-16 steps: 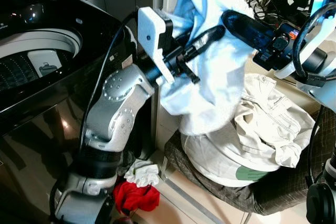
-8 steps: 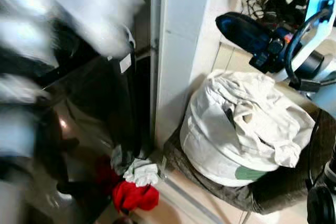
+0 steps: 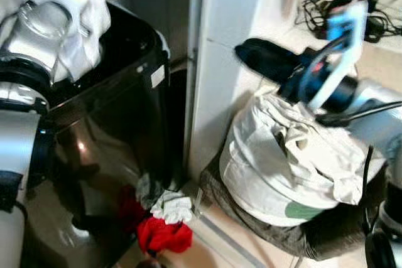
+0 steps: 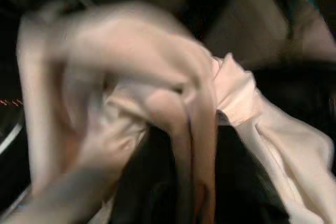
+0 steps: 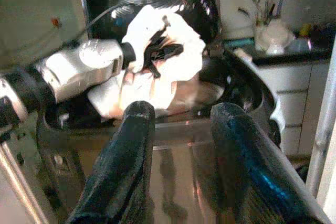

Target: Clothes washing

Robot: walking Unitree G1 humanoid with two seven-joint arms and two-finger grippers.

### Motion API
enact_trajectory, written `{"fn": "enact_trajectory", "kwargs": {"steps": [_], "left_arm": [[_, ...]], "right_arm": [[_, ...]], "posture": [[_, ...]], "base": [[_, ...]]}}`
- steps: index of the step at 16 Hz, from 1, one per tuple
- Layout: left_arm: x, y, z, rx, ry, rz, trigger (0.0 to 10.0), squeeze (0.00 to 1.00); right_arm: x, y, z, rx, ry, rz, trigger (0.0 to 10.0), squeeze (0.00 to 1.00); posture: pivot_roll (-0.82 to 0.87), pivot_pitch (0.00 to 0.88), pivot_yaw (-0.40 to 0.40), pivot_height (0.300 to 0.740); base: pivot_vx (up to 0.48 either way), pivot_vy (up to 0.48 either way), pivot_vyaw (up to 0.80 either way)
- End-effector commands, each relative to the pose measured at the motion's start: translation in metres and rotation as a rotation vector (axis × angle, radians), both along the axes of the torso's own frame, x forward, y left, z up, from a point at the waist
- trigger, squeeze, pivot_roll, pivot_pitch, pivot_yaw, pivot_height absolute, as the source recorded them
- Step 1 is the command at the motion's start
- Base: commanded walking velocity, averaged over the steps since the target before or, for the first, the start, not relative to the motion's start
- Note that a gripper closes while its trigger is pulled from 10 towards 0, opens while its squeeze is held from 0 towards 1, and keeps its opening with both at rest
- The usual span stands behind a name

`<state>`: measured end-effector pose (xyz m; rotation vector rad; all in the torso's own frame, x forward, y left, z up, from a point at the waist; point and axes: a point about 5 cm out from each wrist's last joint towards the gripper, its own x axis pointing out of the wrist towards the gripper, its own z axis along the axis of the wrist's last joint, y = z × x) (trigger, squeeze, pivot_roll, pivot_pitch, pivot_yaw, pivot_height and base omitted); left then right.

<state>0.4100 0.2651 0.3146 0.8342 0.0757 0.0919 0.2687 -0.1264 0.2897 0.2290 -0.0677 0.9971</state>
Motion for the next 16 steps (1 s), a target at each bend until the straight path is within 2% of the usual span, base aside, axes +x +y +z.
{"fn": "enact_trajectory", "kwargs": {"steps": [1, 4, 6, 9, 12, 16], "left_arm": [[-0.002, 0.005, 0.001, 0.039, 0.052, 0.025, 10.0, 1.0], [-0.006, 0.019, -0.004, 0.099, 0.125, 0.074, 10.0, 1.0], [-0.008, 0.022, -0.003, 0.09, 0.143, 0.074, 10.0, 1.0], [-0.009, 0.022, -0.01, 0.054, 0.237, 0.039, 10.0, 1.0], [-0.011, 0.026, -0.013, 0.026, 0.257, 0.048, 10.0, 1.0], [-0.015, 0.036, -0.011, 0.053, 0.26, 0.09, 10.0, 1.0]], "right_arm": [[-0.002, 0.003, -0.003, -0.024, 0.004, 0.001, 10.0, 0.0], [-0.002, 0.004, -0.005, -0.037, 0.009, 0.01, 10.0, 0.0], [0.0, 0.005, -0.007, -0.054, 0.018, 0.009, 10.0, 0.0], [0.004, 0.007, -0.017, -0.13, 0.053, -0.01, 10.0, 0.0], [0.009, 0.006, -0.024, -0.172, 0.083, -0.04, 10.0, 0.0], [0.011, 0.004, -0.032, -0.237, 0.099, -0.062, 10.0, 0.0]], "posture": [[-0.04, 0.0, -0.022, 0.74], [-0.03, 0.0, -0.036, 0.74], [-0.03, 0.0, -0.041, 0.74], [-0.03, 0.0, -0.044, 0.74], [-0.03, 0.0, -0.045, 0.74], [-0.03, 0.0, -0.044, 0.74]], "base": [[0.0, 0.0, 0.0], [0.0, 0.0, 0.0], [0.0, 0.0, 0.0], [0.0, 0.0, 0.0], [0.0, 0.0, 0.0], [0.0, 0.0, 0.0]]}}
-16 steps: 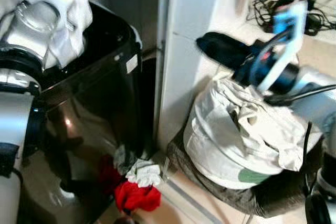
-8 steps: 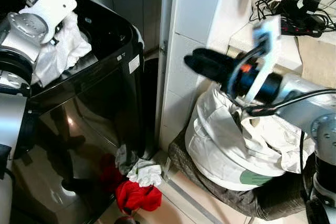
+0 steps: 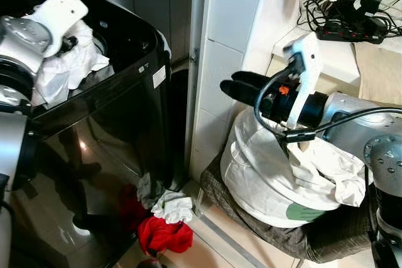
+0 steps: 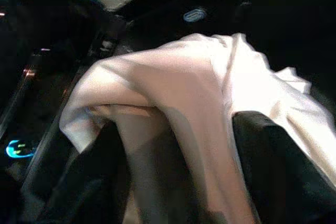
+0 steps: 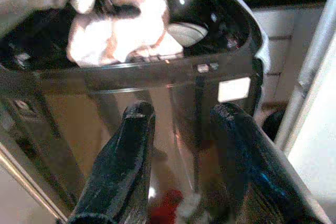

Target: Clothes washing

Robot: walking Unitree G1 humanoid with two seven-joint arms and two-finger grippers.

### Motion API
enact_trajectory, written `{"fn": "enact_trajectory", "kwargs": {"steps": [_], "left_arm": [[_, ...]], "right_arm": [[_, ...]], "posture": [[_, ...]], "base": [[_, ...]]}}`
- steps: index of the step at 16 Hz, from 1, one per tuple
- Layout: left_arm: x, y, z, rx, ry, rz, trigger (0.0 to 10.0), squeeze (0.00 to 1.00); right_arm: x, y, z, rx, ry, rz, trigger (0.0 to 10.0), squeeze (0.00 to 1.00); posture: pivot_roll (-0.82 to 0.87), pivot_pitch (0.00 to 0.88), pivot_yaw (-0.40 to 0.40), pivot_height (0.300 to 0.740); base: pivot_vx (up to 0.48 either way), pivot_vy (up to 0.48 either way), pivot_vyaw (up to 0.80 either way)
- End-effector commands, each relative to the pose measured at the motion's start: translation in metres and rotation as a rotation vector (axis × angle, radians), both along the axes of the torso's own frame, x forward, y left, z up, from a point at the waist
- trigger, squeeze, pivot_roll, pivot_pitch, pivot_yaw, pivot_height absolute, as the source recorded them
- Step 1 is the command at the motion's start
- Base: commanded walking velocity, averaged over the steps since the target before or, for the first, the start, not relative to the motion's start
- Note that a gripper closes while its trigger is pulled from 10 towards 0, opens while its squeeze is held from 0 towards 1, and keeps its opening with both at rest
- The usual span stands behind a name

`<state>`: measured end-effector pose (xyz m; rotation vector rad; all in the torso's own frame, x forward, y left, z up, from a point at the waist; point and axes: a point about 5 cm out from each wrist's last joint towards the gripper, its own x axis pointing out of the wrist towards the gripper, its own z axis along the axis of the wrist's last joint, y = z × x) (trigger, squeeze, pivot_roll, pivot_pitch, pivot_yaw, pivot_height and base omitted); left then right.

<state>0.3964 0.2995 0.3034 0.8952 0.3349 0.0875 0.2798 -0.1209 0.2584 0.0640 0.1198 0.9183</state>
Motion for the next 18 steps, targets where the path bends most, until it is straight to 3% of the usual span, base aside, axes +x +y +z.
{"fn": "enact_trajectory", "kwargs": {"steps": [1, 2, 3, 4, 5, 6, 7, 8, 9, 11, 12, 13, 16, 18], "left_arm": [[-0.001, 0.004, 0.015, 0.062, -0.112, 0.031, 10.0, 1.0], [0.0, 0.001, 0.026, 0.037, -0.188, 0.005, 10.0, 0.49], [0.001, -0.002, 0.015, -0.073, -0.096, -0.027, 10.0, 0.0], [0.001, -0.005, 0.005, -0.08, -0.011, -0.057, 10.0, 0.0], [0.0, 0.001, 0.011, 0.001, -0.078, -0.003, 10.0, 0.0], [0.0, -0.006, -0.003, -0.156, 0.03, -0.069, 10.0, 0.0], [0.001, -0.004, -0.004, -0.057, 0.009, -0.057, 10.0, 0.0], [0.003, -0.008, 0.008, -0.068, -0.132, -0.054, 10.0, 0.0], [0.007, -0.024, 0.027, -0.222, -0.289, -0.144, 10.0, 0.0], [0.013, -0.057, 0.033, -0.505, -0.346, -0.361, 10.0, 0.0], [0.015, -0.072, 0.026, -0.607, -0.323, -0.45, 10.0, 0.0], [0.015, -0.095, 0.01, -0.673, -0.265, -0.583, 10.0, 0.0], [0.001, -0.135, -0.021, -0.719, -0.217, -0.797, 10.0, 0.0], [-0.029, -0.165, -0.058, -0.725, -0.127, -0.949, 10.0, 0.0]], "right_arm": [[0.003, -0.003, -0.003, -0.029, 0.01, -0.031, 10.0, 0.0], [0.009, -0.006, -0.004, -0.027, 0.016, -0.083, 10.0, 0.0], [0.014, -0.009, -0.004, -0.03, 0.019, -0.126, 10.0, 0.0], [0.021, -0.015, -0.004, -0.026, 0.021, -0.195, 10.0, 0.0], [0.023, -0.017, -0.004, -0.01, 0.03, -0.218, 10.0, 0.0], [0.026, -0.02, -0.004, -0.001, 0.039, -0.248, 10.0, 0.0], [0.03, -0.024, -0.007, -0.015, 0.047, -0.285, 10.0, 0.0], [0.034, -0.028, -0.008, -0.022, 0.047, -0.335, 10.0, 0.0], [0.042, -0.036, -0.01, -0.052, 0.028, -0.436, 10.0, 0.0], [0.059, -0.059, -0.021, -0.166, 0.011, -0.659, 10.0, 0.0], [0.066, -0.072, -0.029, -0.181, 0.039, -0.758, 10.0, 1.0], [0.074, -0.087, -0.04, -0.163, 0.073, -0.853, 10.0, 1.0], [0.083, -0.104, -0.057, -0.174, 0.116, -0.933, 10.0, 1.0], [0.088, -0.104, -0.083, -0.239, 0.225, -0.868, 10.0, 1.0]], "posture": [[-0.03, 0.0, -0.045, 0.74], [-0.03, 0.0, -0.046, 0.74], [-0.03, 0.0, -0.045, 0.74], [-0.03, 0.0, -0.043, 0.74], [-0.03, 0.0, -0.044, 0.74], [-0.03, 0.0, -0.043, 0.74], [-0.03, 0.0, -0.043, 0.74], [-0.03, 0.0, -0.042, 0.74], [-0.03, 0.0, -0.039, 0.74], [-0.03, 0.0, -0.035, 0.74], [-0.04, 0.0, -0.028, 0.74], [-0.04, 0.0, -0.023, 0.74], [-0.04, 0.0, -0.023, 0.74], [-0.03, 0.0, -0.017, 0.74]], "base": [[0.0, 0.0, 0.0], [0.0, 0.0, 0.0], [0.0, 0.0, 0.0], [0.0, 0.0, 0.0], [0.0, 0.0, 0.0], [0.0, 0.0, 0.0], [0.0, 0.0, 0.0], [0.0, 0.0, 0.0], [0.0, 0.0, 0.0], [0.0, 0.0, 0.0], [0.0, 0.0, 0.0], [0.0, 0.0, 0.0], [0.0, 0.0, 0.0], [0.0, 0.0, 0.0]]}}
